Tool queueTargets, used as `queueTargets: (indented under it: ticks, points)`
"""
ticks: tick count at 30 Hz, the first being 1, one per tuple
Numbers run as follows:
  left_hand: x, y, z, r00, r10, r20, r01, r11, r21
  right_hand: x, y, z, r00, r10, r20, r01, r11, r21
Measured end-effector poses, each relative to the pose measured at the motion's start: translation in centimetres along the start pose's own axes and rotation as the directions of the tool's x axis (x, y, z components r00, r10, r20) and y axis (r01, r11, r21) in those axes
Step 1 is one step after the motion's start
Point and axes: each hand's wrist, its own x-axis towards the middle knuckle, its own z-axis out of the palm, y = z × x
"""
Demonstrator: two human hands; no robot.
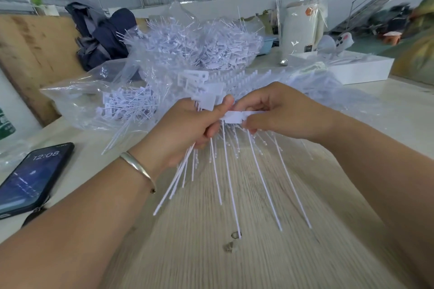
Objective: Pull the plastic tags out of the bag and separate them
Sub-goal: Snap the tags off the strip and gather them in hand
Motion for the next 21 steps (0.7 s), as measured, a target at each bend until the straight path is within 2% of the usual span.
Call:
queueTargets:
  ticks: [2, 5, 9, 14, 21]
  points:
    - [-0.2, 0.1, -0.1, 1.0, 0.007, 0.017, -0.007, 0.999, 0.049, -0.1, 0.1, -0.2, 1.0, 0.01, -0.02, -0.01, 1.0, 0.023]
    - [-0.1, 0.1, -0.3, 0.999, 0.024, -0.029, -0.021, 0.997, 0.075, -0.1, 0.1, -0.4, 1.0, 0.011, -0.014, -0.009, 0.993, 0.115]
    - [0.3, -0.1, -0.5, 0.996, 0.002, -0.09, -0.001, 1.0, 0.009, 0.1, 0.4, -1.2, 1.0, 0.017, -0.026, -0.009, 0.96, 0.28]
    - [0.5, -0.3, -0.8, 0.998, -0.018, -0.055, 0.015, 0.998, -0.055, 0.3, 1.0, -1.1, 0.999, 0.033, -0.02, -0.022, 0.914, 0.406]
    - [0.2, -0.4, -0.5, 1.0, 0.018, 0.003, -0.018, 0.999, -0.043, 0.2, 0.9, -0.9, 0.999, 0.025, -0.025, -0.013, 0.92, 0.393]
